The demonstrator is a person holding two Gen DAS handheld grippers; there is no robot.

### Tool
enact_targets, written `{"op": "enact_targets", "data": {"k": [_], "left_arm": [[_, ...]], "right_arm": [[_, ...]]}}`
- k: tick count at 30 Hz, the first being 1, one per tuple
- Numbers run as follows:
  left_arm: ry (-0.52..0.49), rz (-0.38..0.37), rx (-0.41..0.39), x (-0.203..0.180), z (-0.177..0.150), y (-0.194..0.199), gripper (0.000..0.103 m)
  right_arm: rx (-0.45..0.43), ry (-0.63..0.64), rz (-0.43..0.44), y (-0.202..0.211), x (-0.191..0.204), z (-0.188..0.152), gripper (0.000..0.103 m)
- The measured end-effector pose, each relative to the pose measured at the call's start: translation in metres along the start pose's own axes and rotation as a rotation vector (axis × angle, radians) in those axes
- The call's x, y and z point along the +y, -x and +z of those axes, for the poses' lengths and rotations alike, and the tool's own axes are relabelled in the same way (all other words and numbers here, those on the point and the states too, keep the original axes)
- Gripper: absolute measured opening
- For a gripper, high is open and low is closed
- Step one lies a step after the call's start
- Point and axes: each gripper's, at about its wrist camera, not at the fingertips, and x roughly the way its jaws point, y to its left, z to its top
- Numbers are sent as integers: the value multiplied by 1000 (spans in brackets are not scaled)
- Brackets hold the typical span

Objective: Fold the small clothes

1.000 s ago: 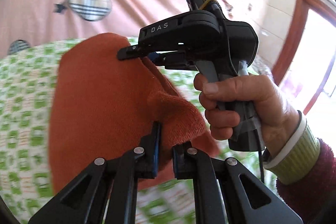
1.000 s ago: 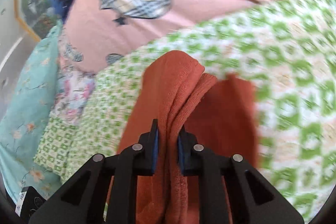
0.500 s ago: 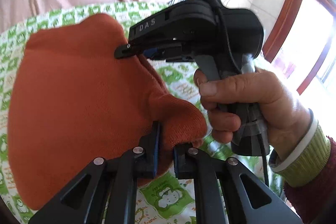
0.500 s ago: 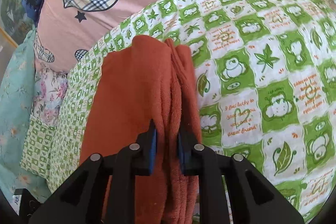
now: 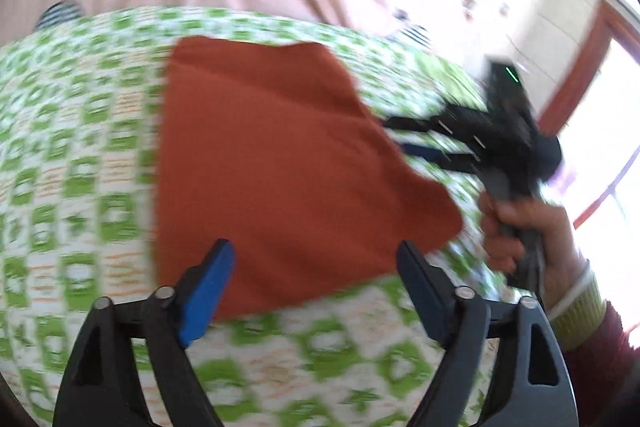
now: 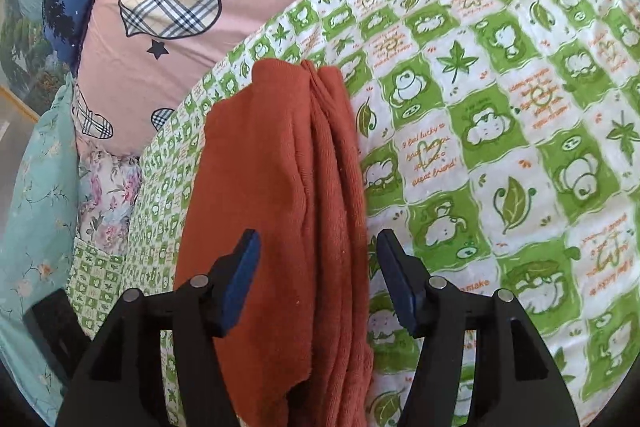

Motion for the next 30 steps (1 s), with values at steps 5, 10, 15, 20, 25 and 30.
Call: {"op": "enact_targets", "data": {"k": [5,10,15,20,25,30], "left_arm": [[182,7,39,70,29,-20,85],[264,-51,103,102,40,-54,85],[200,-98,117,92,49,-83,49],[171,-107,70,81,46,-60,24],[178,-101,-19,91,26,12,21],[221,-2,-83,126,-12,90,21]], "right_arm": [[38,-5,42,-18,1,9,61],[88,6,62,-37,2,7,56],[80,27,56,-35,14,2,31],[51,62,131,-20,47,-14,28],[101,121,250,-41,98,-53,28],[188,165,345,-86,150,-93,27]]}}
